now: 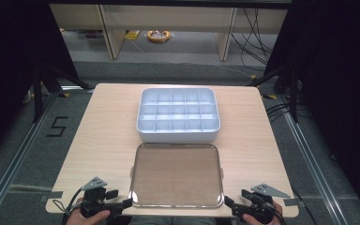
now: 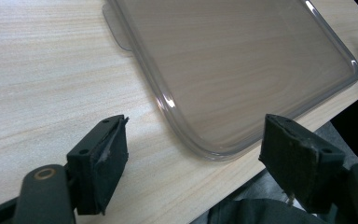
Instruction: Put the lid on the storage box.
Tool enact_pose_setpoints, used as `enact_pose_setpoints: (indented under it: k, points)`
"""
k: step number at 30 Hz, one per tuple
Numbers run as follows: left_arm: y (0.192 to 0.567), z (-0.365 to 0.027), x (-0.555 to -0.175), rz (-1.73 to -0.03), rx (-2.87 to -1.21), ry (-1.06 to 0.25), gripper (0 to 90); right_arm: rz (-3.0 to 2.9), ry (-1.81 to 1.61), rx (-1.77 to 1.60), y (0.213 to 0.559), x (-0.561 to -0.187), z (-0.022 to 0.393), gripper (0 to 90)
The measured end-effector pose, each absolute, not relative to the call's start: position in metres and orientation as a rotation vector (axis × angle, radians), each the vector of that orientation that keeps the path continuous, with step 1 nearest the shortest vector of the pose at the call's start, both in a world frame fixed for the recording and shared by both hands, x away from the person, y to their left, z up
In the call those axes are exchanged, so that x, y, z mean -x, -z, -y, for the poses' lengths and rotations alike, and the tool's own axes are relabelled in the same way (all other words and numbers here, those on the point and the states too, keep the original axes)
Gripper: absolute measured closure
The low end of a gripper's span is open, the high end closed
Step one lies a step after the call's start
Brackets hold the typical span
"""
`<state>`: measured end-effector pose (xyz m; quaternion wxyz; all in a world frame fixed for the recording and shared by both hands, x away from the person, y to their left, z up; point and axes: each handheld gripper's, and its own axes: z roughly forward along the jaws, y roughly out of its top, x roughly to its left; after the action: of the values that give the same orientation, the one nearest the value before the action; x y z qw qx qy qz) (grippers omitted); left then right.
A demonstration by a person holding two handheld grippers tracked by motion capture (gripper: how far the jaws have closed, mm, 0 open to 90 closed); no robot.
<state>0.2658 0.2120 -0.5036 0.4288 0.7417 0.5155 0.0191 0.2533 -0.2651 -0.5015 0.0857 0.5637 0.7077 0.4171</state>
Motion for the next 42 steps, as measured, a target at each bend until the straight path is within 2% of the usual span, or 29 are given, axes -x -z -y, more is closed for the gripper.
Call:
enact_pose_setpoints:
  k: [4,19,29,42]
  points:
    - [0.504,-0.212,-0.266,-1.288,-1.849,-0.044,22.6,-2.115,-1.222,-1.609,0.504,-0.256,0.268,21.1]
    - [0.504,-0.207,-0.268,-1.266,-1.859,-0.038,20.9,-2.118,-1.289,-1.677,0.502,-0.257,0.263,19.3]
    - [0.501,-0.2,-0.281,-1.252,-1.852,-0.049,20.4,-2.135,-1.321,-1.645,0.505,-0.269,0.258,21.6]
    - [0.503,-0.201,-0.303,-1.268,-1.893,-0.035,29.9,-2.154,-1.278,-1.689,0.508,-0.289,0.246,24.4]
